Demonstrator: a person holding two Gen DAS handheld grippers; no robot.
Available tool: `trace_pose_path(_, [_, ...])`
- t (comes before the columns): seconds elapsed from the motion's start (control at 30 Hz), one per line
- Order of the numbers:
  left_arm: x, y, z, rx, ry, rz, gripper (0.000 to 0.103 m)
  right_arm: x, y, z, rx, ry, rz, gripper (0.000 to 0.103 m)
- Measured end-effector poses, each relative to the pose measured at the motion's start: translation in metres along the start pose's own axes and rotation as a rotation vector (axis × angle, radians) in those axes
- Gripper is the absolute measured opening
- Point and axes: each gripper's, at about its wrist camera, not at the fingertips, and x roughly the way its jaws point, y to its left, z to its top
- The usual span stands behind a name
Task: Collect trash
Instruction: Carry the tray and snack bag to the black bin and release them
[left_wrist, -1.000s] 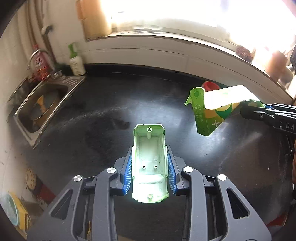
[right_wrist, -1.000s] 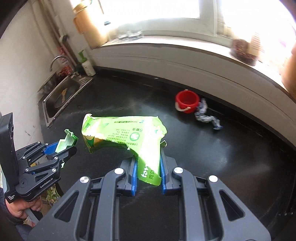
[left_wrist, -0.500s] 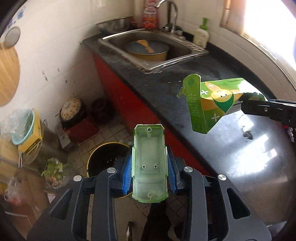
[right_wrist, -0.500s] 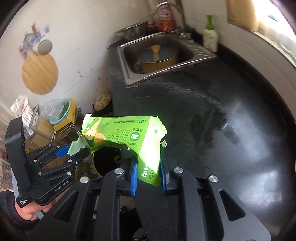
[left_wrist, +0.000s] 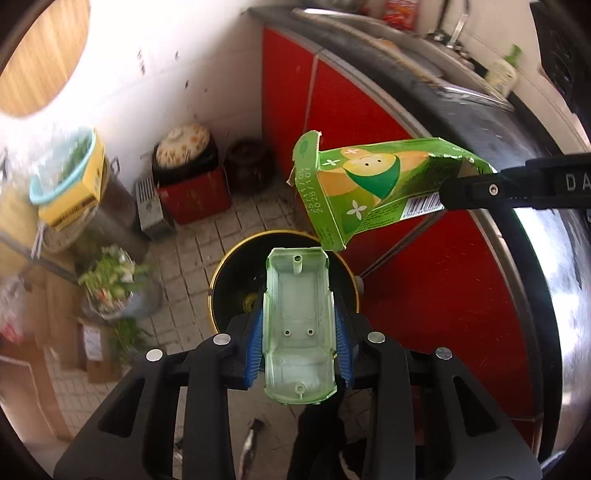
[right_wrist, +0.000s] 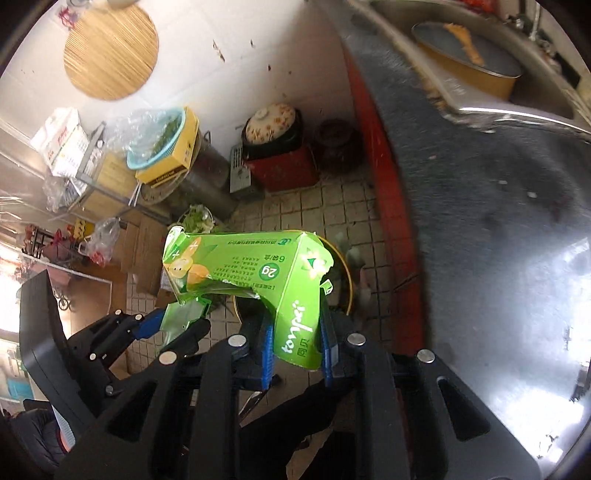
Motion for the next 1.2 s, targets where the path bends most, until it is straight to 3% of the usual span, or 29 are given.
trace_pose_path(0.37, [0.037, 0.019, -0.012, -0.022, 0.06, -0.024, 0.032, 0.052, 0.018, 0.024, -0.012, 0.088, -0.036, 0.02])
trace_pose_path(0.43, [0.038, 0.019, -0.012, -0.035, 0.061, -0.036, 0.041, 0.058, 0.019, 0.026, -0.011, 0.102, -0.038, 0.021])
trace_pose_path(0.47, [0.037, 0.019, -0.011, -0.039, 0.06, -0.038, 0.059, 0.061, 0.019, 0.027, -0.007, 0.112, -0.028, 0.022])
trace_pose_path(0.5, [0.036, 0.018, -0.011, -0.041, 0.052, -0.034, 0.073, 0.064, 0.018, 0.027, -0.001, 0.123, -0.02, 0.028])
trace_pose_path(0.53, [0.033, 0.017, -0.011, -0.037, 0.036, -0.024, 0.076, 0.067, 0.019, 0.029, 0.004, 0.132, -0.012, 0.047])
trace_pose_path(0.6, [0.032, 0.013, -0.011, -0.026, 0.037, -0.012, 0.079, 0.066, 0.019, 0.03, 0.006, 0.131, 0.009, 0.072])
trace_pose_path(0.93, [0.016, 0.004, -0.008, 0.001, 0.02, -0.007, 0.079, 0.047, 0.027, 0.02, -0.014, 0.108, 0.032, 0.072])
trace_pose_path(1.07, [-0.001, -0.01, -0.001, 0.035, -0.003, -0.014, 0.079, 0.018, 0.023, 0.015, 0.001, 0.056, 0.038, 0.072])
trace_pose_path(1.2, [-0.026, -0.041, 0.014, 0.103, -0.049, -0.05, 0.09, -0.034, 0.006, 0.0, 0.035, -0.042, 0.024, 0.074])
